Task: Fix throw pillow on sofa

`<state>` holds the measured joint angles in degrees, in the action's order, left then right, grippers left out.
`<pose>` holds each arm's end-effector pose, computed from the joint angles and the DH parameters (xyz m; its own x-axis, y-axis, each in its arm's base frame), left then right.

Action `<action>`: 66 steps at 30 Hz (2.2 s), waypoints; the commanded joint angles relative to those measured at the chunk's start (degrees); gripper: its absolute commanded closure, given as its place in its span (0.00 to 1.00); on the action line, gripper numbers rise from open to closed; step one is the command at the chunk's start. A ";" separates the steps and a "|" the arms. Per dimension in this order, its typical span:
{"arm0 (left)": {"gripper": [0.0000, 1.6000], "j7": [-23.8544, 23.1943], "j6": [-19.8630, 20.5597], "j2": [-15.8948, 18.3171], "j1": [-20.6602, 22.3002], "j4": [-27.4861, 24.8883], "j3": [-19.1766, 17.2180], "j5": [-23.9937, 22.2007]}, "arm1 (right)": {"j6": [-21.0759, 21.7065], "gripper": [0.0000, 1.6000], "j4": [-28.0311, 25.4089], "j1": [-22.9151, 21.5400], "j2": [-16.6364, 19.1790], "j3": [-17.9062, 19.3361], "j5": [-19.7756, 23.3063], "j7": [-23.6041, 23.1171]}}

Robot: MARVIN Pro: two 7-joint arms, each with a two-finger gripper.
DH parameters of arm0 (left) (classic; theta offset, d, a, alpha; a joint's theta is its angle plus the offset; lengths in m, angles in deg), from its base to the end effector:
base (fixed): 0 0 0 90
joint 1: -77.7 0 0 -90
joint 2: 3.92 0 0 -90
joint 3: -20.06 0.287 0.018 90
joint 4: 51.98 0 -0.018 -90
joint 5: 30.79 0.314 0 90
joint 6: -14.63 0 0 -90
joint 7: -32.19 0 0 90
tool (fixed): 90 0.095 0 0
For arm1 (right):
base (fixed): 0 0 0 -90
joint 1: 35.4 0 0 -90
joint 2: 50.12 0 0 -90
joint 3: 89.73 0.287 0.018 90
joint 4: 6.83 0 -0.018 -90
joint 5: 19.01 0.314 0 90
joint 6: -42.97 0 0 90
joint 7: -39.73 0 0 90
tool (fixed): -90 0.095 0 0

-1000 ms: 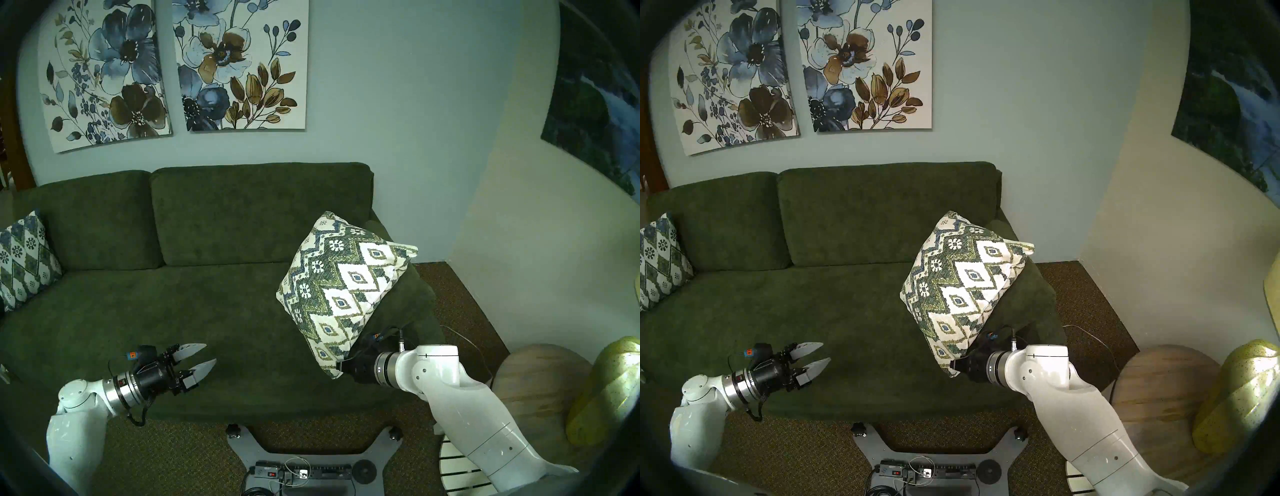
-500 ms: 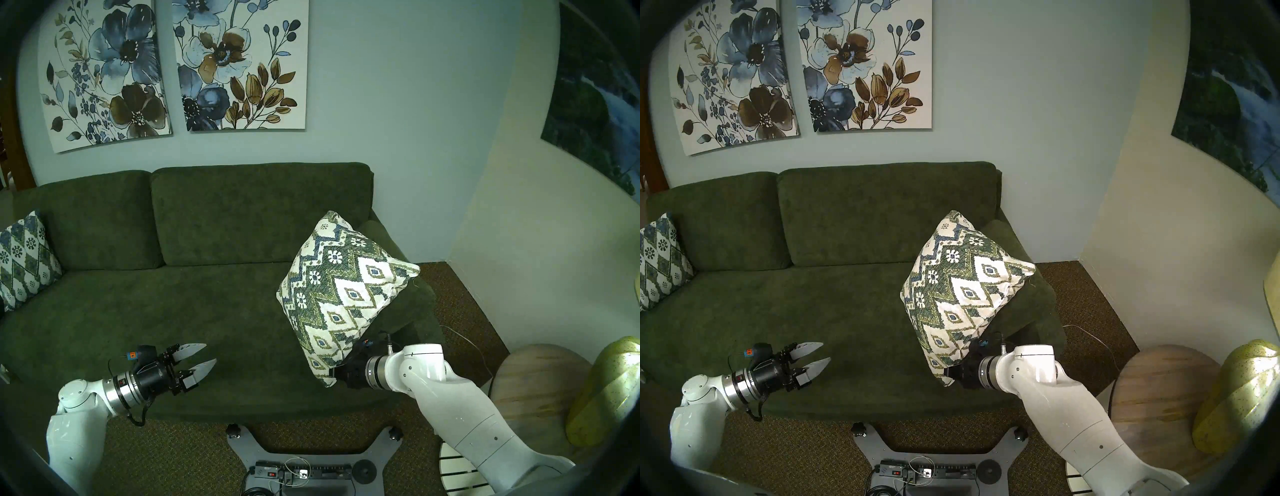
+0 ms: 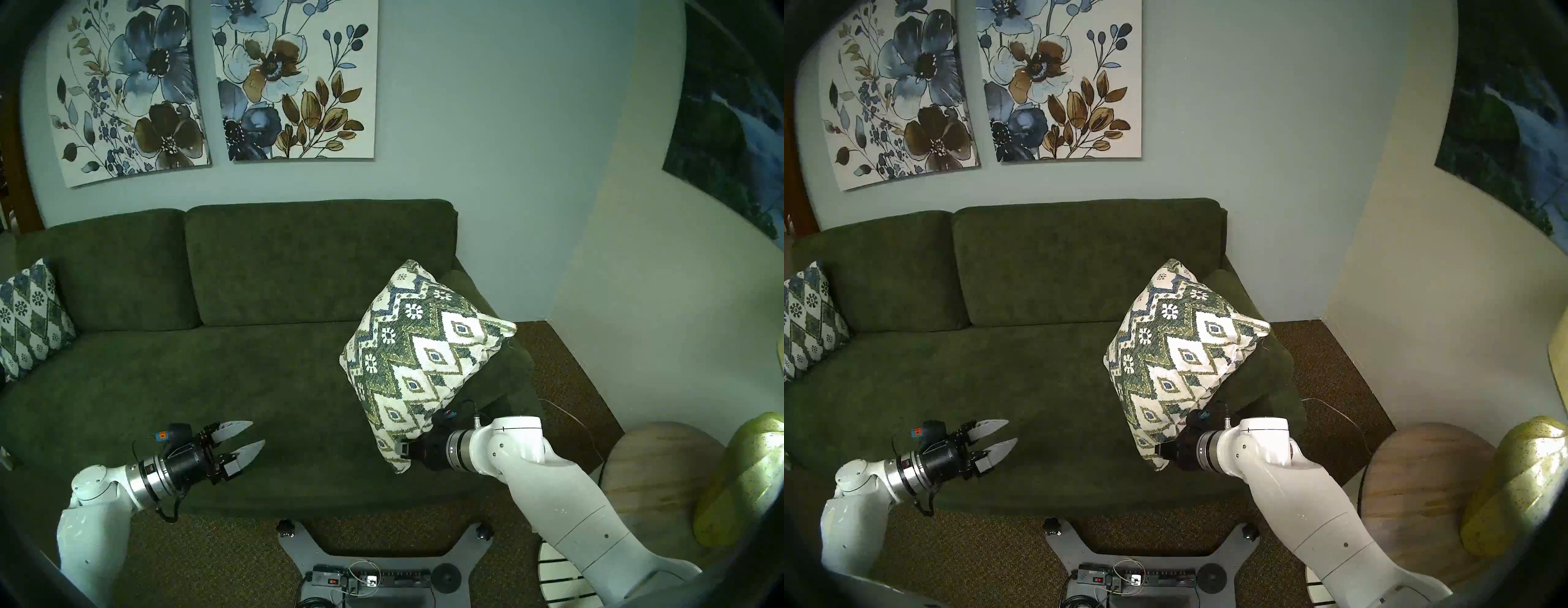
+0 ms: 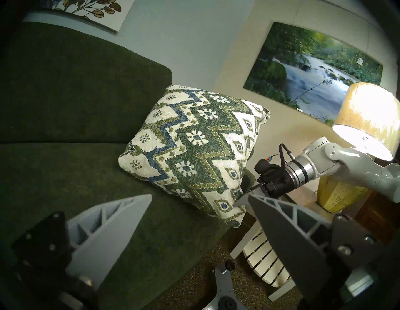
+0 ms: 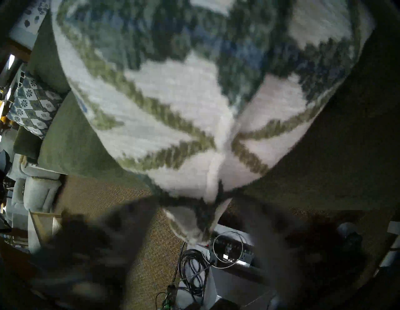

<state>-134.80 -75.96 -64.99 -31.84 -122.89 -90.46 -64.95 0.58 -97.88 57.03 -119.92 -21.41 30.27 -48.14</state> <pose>0.2321 0.2198 -0.3953 0.3745 0.1604 0.9132 -0.6683 -0.6361 0.3858 0.3333 0.0624 -0.4066 0.8877 -0.0359 0.4589 0.2174 -0.8461 -0.4866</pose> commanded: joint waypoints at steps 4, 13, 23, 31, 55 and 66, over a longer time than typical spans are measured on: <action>0.00 -0.18 -0.06 -0.11 0.13 -0.10 -0.15 -0.31 | 2.72 0.00 -9.36 3.08 1.93 3.97 0.53 4.77; 0.00 -0.11 -0.03 -0.08 0.13 -0.11 -0.12 -0.21 | 2.95 0.00 -15.91 6.28 5.66 8.78 1.03 6.18; 0.00 -0.04 -0.02 -0.04 0.13 -0.10 -0.08 -0.09 | 2.63 0.00 -23.93 8.17 8.59 15.04 0.58 8.24; 0.00 -0.01 -0.02 -0.02 0.13 -0.09 -0.05 -0.03 | 2.71 0.00 -31.18 8.68 9.82 18.35 -0.24 9.53; 0.00 0.00 -0.02 -0.01 0.14 -0.08 -0.04 0.00 | 6.72 0.00 -48.95 17.74 12.24 28.14 -2.89 15.79; 0.00 -0.01 -0.02 -0.02 0.14 -0.09 -0.05 -0.02 | 7.39 0.00 -48.95 23.41 11.42 30.35 -3.19 18.11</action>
<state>-134.76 -75.96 -64.98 -31.81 -122.87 -90.44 -64.83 8.07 -145.77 76.54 -108.05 7.40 27.42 -31.31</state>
